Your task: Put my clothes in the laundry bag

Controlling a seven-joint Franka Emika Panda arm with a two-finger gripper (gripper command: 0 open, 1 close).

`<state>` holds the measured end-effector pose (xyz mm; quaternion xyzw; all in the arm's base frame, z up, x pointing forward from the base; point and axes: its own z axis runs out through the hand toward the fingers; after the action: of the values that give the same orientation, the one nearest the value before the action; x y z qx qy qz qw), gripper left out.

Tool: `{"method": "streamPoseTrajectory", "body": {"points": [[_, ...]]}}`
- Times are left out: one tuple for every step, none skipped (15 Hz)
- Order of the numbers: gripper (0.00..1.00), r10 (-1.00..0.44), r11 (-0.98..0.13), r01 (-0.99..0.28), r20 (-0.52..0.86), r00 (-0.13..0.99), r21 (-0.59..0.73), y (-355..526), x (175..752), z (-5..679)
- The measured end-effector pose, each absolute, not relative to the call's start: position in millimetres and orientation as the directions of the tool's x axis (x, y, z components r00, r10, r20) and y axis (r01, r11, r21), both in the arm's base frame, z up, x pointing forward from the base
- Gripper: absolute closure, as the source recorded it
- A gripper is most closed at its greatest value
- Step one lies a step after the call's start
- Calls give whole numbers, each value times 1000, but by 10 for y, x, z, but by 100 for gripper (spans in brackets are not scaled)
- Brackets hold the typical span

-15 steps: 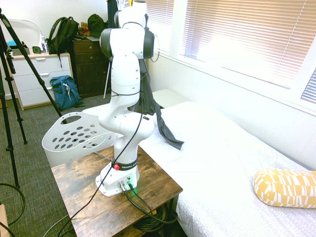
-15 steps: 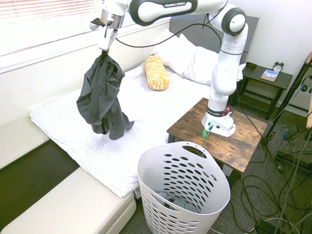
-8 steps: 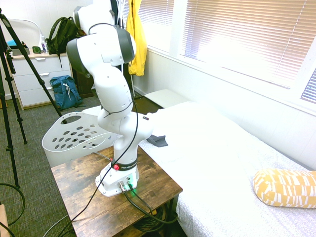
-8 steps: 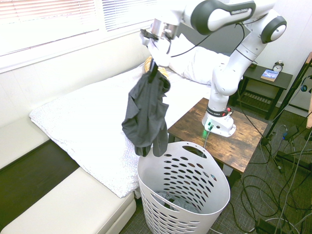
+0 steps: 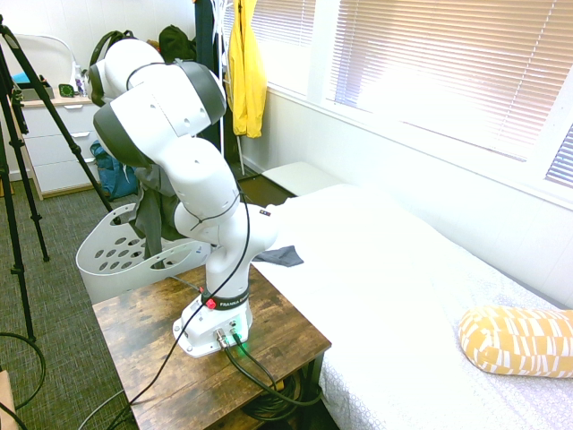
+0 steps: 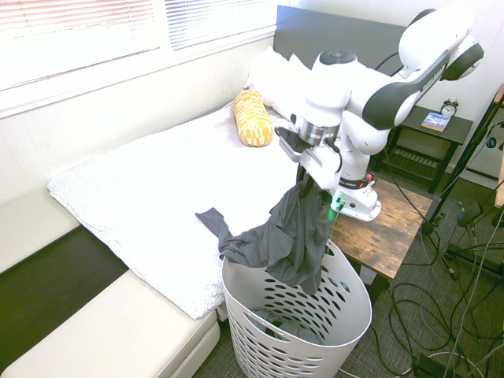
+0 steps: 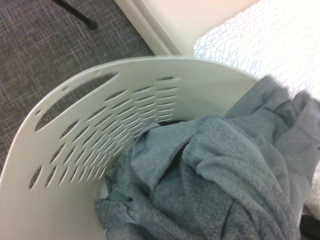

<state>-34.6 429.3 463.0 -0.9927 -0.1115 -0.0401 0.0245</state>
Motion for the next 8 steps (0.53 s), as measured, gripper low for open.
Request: {"method": "streamPoseTrajectory", "body": {"points": [[100,227,-973,230,79,971,-27,4302,-409,4383],[0,234,-972,236,75,969,-14,4314,-472,4175],[0,244,-970,245,69,967,1,4323,-554,3986],[0,256,-967,256,67,964,12,4332,-642,3864],[0,264,-965,264,71,962,16,4339,-693,3819],[0,266,-964,266,75,961,16,4343,-695,3819],[0,266,-964,265,79,961,16,4346,-683,3822],[0,265,-964,264,81,961,18,4348,-673,3819]]}}
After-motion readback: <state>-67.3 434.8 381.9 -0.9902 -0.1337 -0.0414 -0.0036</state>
